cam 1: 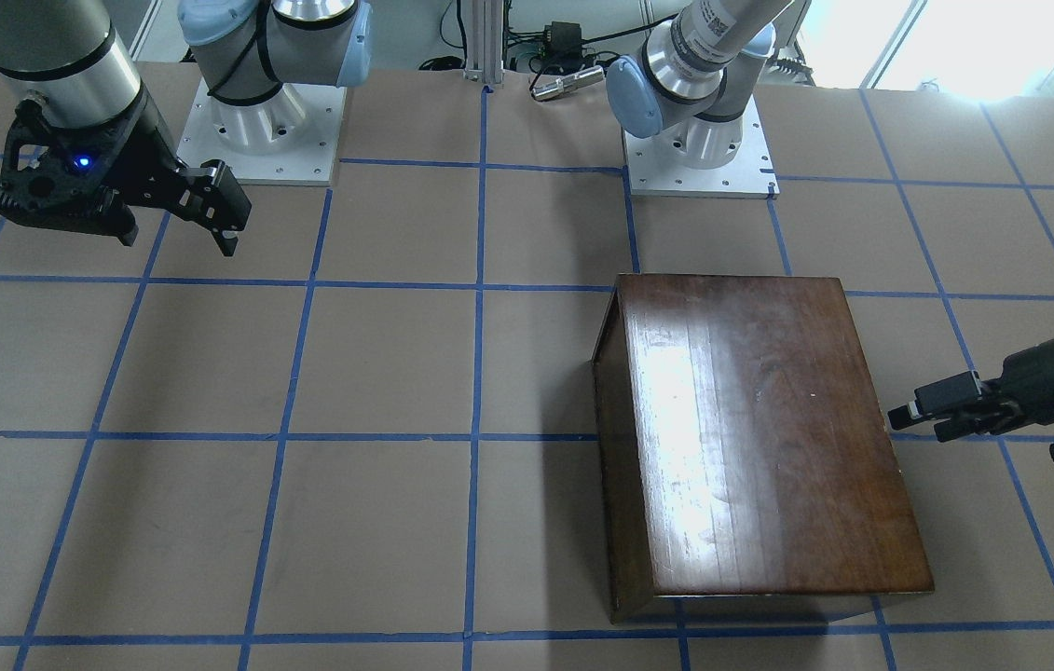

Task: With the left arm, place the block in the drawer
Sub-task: 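Lower the left gripper and close it on the white drawer handle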

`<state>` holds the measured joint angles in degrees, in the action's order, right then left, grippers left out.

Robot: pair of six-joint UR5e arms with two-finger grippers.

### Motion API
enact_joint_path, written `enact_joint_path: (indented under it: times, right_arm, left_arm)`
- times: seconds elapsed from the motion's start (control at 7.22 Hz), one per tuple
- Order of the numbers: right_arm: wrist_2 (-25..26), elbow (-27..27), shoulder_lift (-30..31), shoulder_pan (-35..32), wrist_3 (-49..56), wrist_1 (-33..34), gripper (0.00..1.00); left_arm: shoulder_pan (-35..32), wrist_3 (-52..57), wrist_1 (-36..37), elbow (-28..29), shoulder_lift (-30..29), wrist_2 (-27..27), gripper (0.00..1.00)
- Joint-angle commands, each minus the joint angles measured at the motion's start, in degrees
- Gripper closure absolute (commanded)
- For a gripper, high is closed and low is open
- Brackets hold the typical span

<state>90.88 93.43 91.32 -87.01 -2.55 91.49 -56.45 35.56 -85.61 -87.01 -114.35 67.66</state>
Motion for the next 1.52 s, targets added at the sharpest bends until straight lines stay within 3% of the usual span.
enact_joint_path:
  times: [0.0,1.38]
  right_arm:
    - [0.0,0.0,0.0,0.0,0.0,0.0,0.0]
    - [0.0,0.0,0.0,0.0,0.0,0.0,0.0]
  left_arm:
    - [-0.93,-2.07,0.18,-0.09,-0.26,-0.08,0.04]
    - [-1.29,-1.9,0.26,-0.18,-2.46,-0.08,0.07]
